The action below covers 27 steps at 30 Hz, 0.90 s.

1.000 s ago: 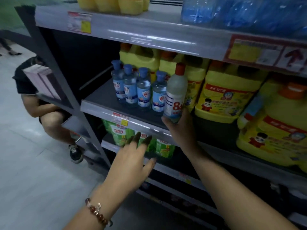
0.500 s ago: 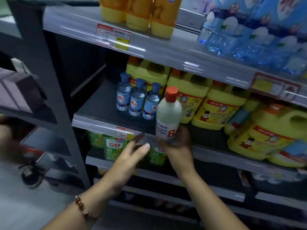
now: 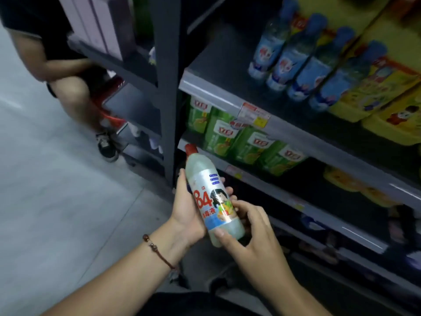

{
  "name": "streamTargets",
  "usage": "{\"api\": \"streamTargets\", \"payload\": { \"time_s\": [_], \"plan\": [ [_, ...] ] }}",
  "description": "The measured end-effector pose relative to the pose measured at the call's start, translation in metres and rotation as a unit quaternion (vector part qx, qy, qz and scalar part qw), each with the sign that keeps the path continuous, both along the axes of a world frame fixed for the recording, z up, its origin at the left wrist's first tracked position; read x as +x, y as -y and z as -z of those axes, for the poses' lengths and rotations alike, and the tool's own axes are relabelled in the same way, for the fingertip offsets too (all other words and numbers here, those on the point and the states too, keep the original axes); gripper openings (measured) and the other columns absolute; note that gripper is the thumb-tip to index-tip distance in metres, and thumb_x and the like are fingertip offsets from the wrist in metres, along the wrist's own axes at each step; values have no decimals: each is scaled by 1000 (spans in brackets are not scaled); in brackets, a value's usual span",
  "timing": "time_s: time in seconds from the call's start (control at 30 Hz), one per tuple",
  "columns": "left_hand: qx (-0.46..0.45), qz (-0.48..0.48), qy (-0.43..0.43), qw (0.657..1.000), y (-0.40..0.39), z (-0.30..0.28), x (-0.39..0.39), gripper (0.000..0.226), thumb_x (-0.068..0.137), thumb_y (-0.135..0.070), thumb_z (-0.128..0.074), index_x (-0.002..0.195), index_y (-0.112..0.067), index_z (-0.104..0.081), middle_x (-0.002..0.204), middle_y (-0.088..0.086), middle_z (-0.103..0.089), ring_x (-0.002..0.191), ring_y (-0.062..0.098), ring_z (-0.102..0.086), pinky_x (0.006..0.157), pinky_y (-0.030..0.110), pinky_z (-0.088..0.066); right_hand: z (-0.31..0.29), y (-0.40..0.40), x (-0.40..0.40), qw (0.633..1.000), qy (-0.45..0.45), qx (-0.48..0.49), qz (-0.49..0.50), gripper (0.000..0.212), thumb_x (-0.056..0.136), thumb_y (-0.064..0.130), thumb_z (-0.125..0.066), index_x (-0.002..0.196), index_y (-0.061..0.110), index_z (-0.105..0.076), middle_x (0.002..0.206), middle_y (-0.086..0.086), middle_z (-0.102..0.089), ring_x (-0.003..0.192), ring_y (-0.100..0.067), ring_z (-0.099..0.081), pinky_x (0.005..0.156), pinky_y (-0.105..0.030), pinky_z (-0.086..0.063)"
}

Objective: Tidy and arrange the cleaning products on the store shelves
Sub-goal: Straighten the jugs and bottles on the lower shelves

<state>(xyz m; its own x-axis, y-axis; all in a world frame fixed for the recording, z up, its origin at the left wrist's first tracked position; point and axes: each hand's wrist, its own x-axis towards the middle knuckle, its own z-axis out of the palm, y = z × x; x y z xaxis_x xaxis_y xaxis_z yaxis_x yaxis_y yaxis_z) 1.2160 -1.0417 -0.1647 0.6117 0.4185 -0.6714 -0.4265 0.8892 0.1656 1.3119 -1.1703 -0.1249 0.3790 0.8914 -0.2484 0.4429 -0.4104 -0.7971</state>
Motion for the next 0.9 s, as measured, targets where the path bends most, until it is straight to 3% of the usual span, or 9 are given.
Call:
{"api": "streamTargets", "payload": {
  "time_s": [0.13,0.27,0.37,0.6,0.67,0.77,0.83,0.9],
  "plan": [
    [-33,-37,0,999,21,25,-17,86,89,-81,-35,74,-4,-70,72,15,-67,61,28,-66,76,39,-49,15,11,-11,998,-21,-53,-29,52,80,43,-77,125,46,-52,122,28,-47,115,17,-48,86,1,-40],
    [-42,-49,-6,998,41,40,-28,86,87,-85,-35,86,-5,-68,77,17,-67,66,30,-68,75,40,-54,23,25,-12,994,-53,-82,-45,52,86,34,-76,129,44,-50,124,26,-46,109,23,-47,77,3,-42],
    [-19,-65,-32,997,62,40,-25,81,90,-81,-36,87,-8,-69,77,16,-69,67,29,-68,75,41,-56,27,44,-4,994,-61,-78,-55,51,88,32,-73,131,44,-50,126,25,-47,110,21,-49,78,-1,-44],
    [62,-39,-45,996,146,16,18,85,87,-81,-41,77,-6,-80,83,19,-68,80,32,-67,92,49,-50,13,136,42,995,-74,-56,-44,44,88,37,-71,119,57,-46,126,28,-47,109,13,-53,80,-14,-52],
    [106,-1,-56,993,179,9,40,83,89,-80,-41,85,-7,-81,86,20,-70,83,32,-69,97,52,-50,11,174,62,996,-71,-55,-13,49,86,40,-71,126,52,-47,128,24,-49,108,7,-56,85,-19,-52],
    [161,82,-62,982,233,-3,82,83,91,-77,-40,117,-5,-71,101,19,-69,99,33,-65,111,56,-42,10,238,97,995,-71,-62,42,60,77,50,-73,130,46,-47,126,20,-55,104,5,-59,83,-20,-53],
    [224,156,-75,959,268,-11,113,82,94,-74,-36,134,-8,-62,113,18,-68,109,32,-63,112,57,-42,9,280,118,991,-82,-64,85,63,71,56,-74,127,45,-48,120,21,-60,99,7,-62,83,-22,-55],
    [278,238,-80,927,304,-21,143,77,93,-70,-37,138,-12,-60,118,16,-69,112,31,-65,107,53,-48,5,322,135,985,-96,-63,128,62,74,53,-78,126,43,-48,117,23,-62,96,11,-61,81,-19,-53]
  ]
}}
